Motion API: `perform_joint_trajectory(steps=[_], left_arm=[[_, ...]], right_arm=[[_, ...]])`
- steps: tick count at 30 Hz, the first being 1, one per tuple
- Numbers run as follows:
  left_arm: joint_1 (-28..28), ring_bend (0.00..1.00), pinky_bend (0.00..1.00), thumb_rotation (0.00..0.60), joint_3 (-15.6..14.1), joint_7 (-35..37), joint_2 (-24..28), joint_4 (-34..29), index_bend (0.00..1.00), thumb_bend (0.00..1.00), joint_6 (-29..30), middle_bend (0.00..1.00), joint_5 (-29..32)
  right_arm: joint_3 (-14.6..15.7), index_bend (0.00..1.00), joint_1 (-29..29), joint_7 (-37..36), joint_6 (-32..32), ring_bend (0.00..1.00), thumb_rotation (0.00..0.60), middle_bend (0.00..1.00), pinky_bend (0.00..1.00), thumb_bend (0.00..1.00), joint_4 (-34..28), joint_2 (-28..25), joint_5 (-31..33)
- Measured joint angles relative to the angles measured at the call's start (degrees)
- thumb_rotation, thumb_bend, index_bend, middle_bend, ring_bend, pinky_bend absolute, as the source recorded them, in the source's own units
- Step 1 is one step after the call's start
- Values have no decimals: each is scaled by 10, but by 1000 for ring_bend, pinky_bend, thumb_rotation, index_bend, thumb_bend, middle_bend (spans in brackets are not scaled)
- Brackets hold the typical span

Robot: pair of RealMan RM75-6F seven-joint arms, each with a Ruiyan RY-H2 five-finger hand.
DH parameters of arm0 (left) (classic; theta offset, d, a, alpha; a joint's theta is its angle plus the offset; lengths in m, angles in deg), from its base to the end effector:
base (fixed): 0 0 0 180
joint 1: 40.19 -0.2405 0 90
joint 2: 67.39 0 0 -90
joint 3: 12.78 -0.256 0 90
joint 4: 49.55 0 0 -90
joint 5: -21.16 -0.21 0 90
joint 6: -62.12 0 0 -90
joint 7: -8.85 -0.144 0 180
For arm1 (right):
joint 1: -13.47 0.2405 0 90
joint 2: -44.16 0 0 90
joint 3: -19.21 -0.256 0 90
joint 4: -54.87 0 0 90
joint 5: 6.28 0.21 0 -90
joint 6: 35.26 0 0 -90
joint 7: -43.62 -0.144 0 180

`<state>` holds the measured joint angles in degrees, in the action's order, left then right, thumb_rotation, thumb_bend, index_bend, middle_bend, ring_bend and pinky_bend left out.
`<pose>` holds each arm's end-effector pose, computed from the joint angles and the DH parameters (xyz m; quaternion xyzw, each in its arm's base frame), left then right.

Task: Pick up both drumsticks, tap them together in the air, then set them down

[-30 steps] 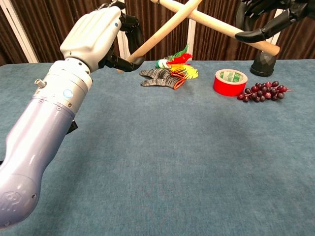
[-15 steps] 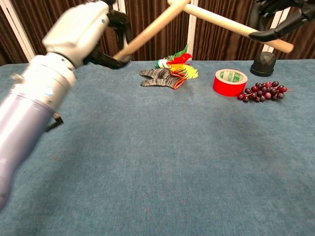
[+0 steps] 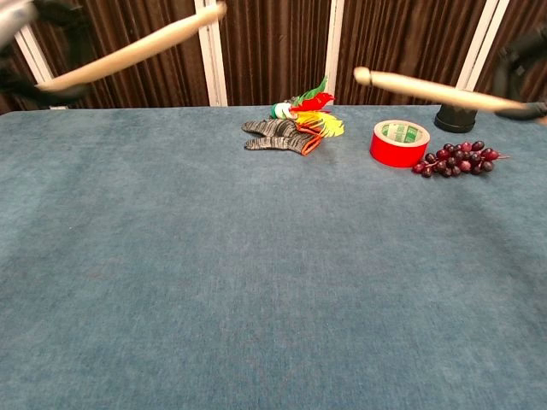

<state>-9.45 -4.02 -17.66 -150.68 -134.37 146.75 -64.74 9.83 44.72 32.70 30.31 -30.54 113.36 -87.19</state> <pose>-0.1748 0.3077 0.0780 -0.6634 -0.1510 -0.4659 0.5658 -0.2231 -0.3357 0.1198 0.6599 -0.3866 0.4690 0.4417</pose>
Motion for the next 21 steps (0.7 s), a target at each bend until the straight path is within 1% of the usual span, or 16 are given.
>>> perform_joint_trajectory(steps=[1, 4, 8, 11, 16, 21], left_arm=[[-10, 78, 0, 600, -6, 1, 11, -4, 615, 499, -1, 591, 3], [-35, 78, 0, 600, -21, 6, 37, -11, 615, 499, -5, 591, 21], [-49, 78, 0, 600, -34, 18, 48, 5, 615, 499, -15, 590, 31], [-56, 78, 0, 600, -43, 39, 51, 31, 615, 500, -25, 591, 35], [-64, 78, 0, 600, -50, 89, 42, 96, 610, 499, -47, 588, 45], [-60, 78, 0, 600, -59, 116, 21, 162, 592, 499, -82, 583, 42]], right_arm=[[13, 814, -7, -13, 9, 434, 600, 630, 0, 459, 19, 5, -17], [32, 814, -18, -38, 22, 434, 600, 630, 0, 462, 49, 16, -42], [54, 814, -29, -51, 38, 434, 600, 630, 0, 463, 92, 34, -73], [67, 814, -34, -54, 51, 434, 600, 630, 0, 462, 132, 51, -94], [81, 814, -39, -71, 71, 434, 600, 630, 0, 463, 203, 92, -120], [90, 814, -37, -79, 75, 434, 600, 630, 0, 463, 247, 125, -135]])
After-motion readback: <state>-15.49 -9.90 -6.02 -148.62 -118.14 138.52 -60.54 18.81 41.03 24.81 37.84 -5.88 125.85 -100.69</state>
